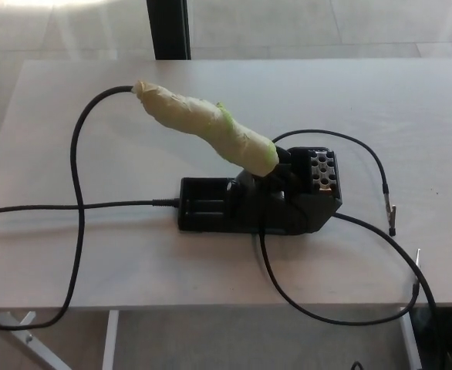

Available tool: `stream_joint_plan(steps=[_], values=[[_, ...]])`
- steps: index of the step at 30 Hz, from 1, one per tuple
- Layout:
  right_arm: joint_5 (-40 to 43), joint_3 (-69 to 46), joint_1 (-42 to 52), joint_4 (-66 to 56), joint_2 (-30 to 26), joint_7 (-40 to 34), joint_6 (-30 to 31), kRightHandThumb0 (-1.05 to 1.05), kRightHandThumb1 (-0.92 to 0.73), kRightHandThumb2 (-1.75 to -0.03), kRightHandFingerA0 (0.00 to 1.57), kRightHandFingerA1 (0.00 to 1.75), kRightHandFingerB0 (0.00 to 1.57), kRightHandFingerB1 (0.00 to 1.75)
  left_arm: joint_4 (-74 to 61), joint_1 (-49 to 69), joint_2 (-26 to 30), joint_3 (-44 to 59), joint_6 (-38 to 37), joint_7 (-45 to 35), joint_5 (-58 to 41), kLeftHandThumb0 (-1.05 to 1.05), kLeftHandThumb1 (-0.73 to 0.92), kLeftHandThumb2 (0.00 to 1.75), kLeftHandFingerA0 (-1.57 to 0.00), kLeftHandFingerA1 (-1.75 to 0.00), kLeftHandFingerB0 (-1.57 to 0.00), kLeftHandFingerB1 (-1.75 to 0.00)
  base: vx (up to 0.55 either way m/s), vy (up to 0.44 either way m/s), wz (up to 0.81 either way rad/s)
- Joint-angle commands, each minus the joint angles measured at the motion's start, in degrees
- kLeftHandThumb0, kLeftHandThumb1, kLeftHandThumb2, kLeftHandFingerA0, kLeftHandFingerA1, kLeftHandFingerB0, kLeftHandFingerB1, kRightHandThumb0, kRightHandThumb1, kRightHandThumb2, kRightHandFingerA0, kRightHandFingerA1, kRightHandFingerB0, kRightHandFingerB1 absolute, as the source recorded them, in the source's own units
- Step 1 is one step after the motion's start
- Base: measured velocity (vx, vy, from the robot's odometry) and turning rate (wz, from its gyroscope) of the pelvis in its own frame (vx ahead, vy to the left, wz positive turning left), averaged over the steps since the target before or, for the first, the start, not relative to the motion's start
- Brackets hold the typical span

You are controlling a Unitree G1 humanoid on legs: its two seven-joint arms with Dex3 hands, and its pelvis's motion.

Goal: Use the left hand of the robot to grab the soldering gun kept on the middle of the table and pull it out of its base and keep it on the left side of the base

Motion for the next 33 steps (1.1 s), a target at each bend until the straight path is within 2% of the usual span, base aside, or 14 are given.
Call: stream_joint_plan(steps=[1,7,10,13,15,16,17,20,21,22,29,30,32,33], values=[[0.68,0.07,-0.86,1.38,-1.59,0.06,-2.27,-1.05,-0.47,-0.89,0.28,0.57,0.29,0.38,-5.37,-13.18,-3.74,-13.78,7.26,-0.25,13.83,-0.54,0.66,0.59,-0.31,-0.61,-0.34,-0.46,0.0,0.0,0.0],[0.7,0.08,-1.14,1.65,-1.8,0.01,-2.37,-1.05,-0.48,-0.9,0.27,0.58,0.31,0.38,-12.64,-11.15,-13.14,-17.21,18.39,-5.8,4.14,-0.48,0.65,0.58,-0.42,-0.63,-0.37,-0.5,0.0,0.0,0.0],[0.64,0.2,-1.21,1.33,-1.75,-0.2,-2.47,-1.05,-0.49,-0.92,0.29,0.57,0.3,0.37,-15.86,-9.46,-11.62,-24.65,16.26,-8.73,9.67,-0.57,0.5,0.91,-0.38,-0.63,-0.33,-0.55,0.0,0.0,0.0],[0.7,0.24,-1.2,1.25,-1.85,0.32,-2.63,-1.05,-0.49,-0.91,0.29,0.56,0.29,0.37,-18.62,-7.89,-10.91,-29.16,15.18,-10.1,11.92,-0.52,0.67,0.59,-0.31,-0.56,-0.39,-0.45,0.0,0.0,0.0],[0.7,0.29,-1.91,1.76,-1.6,0.18,-2.45,-1.05,-0.48,-0.9,0.29,0.54,0.3,0.36,-20.57,-7.33,-10.04,-34.41,16.97,-14.06,12.97,-0.56,0.53,0.96,-0.4,-0.67,-0.28,-0.55,0.0,0.0,0.0],[0.43,0.49,-1.82,1.77,-1.89,0.16,-2.75,-1.05,-0.5,-0.89,0.3,0.54,0.3,0.36,-21.3,-5.81,-9.63,-35.16,14.83,-14.5,12.19,-0.56,0.69,0.6,-0.38,-0.61,-0.4,-0.47,0.0,0.0,0.0],[0.28,0.61,-2.07,1.82,-1.99,-0.1,-2.92,-1.05,-0.5,-0.89,0.32,0.55,0.31,0.36,-22.22,-5.65,-8.59,-36.75,15.65,-16.43,12.46,-0.63,0.57,0.98,-0.34,-0.65,-0.3,-0.56,0.0,0.0,0.0],[0.02,1.04,-2.43,1.49,-2.25,0.21,-2.86,-1.05,-0.51,-0.88,0.31,0.57,0.31,0.37,-24.01,-4.09,-6.51,-39.56,16.35,-19.76,12.47,-0.69,0.61,1.01,-0.33,-0.65,-0.29,-0.56,0.0,0.0,0.0],[0.07,1.05,-2.48,1.45,-2.16,0.07,-2.76,-1.05,-0.5,-0.9,0.31,0.55,0.31,0.36,-24.41,-4.13,-5.98,-40.41,17.14,-20.84,12.71,-0.64,0.79,0.63,-0.29,-0.58,-0.33,-0.44,0.0,0.0,0.0],[0.45,0.76,-2.57,1.4,-1.95,0.06,-2.56,-1.05,-0.48,-0.89,0.31,0.57,0.31,0.37,-24.56,-4.13,-5.38,-41.31,17.59,-21.9,12.9,-0.71,0.64,1.03,-0.29,-0.63,-0.26,-0.55,0.0,0.0,0.0],[0.47,0.89,-2.74,0.28,-2.14,0.45,-2.15,-1.05,-0.39,-1.14,0.33,0.57,0.32,0.33,-22.01,-2.27,-3.28,-43.42,15.38,-23.06,13.99,-0.73,0.69,1.08,-0.26,-0.62,-0.31,-0.57,0.0,0.0,0.0],[0.55,0.83,-2.98,0.46,-2.23,0.45,-2.0,-1.05,-0.5,-0.9,0.34,0.56,0.32,0.35,-21.42,-2.18,-2.61,-43.9,14.5,-23.48,14.59,-0.73,0.71,1.09,-0.26,-0.61,-0.3,-0.56,0.0,0.0,0.0],[0.88,0.55,-3.29,0.42,-2.27,0.6,-1.76,-1.05,-0.37,-1.14,0.33,0.58,0.33,0.32,-19.96,-2.12,-1.3,-44.84,12.54,-24.2,15.82,-0.73,0.71,1.09,-0.26,-0.6,-0.31,-0.56,0.0,0.0,0.0],[0.77,0.64,-3.31,0.38,-2.35,0.56,-1.79,-1.05,-0.5,-0.89,0.35,0.57,0.32,0.36,-19.61,-1.76,-0.99,-45.0,11.71,-23.92,16.26,-0.7,0.87,0.66,-0.3,-0.58,-0.36,-0.44,0.0,0.0,0.0]])
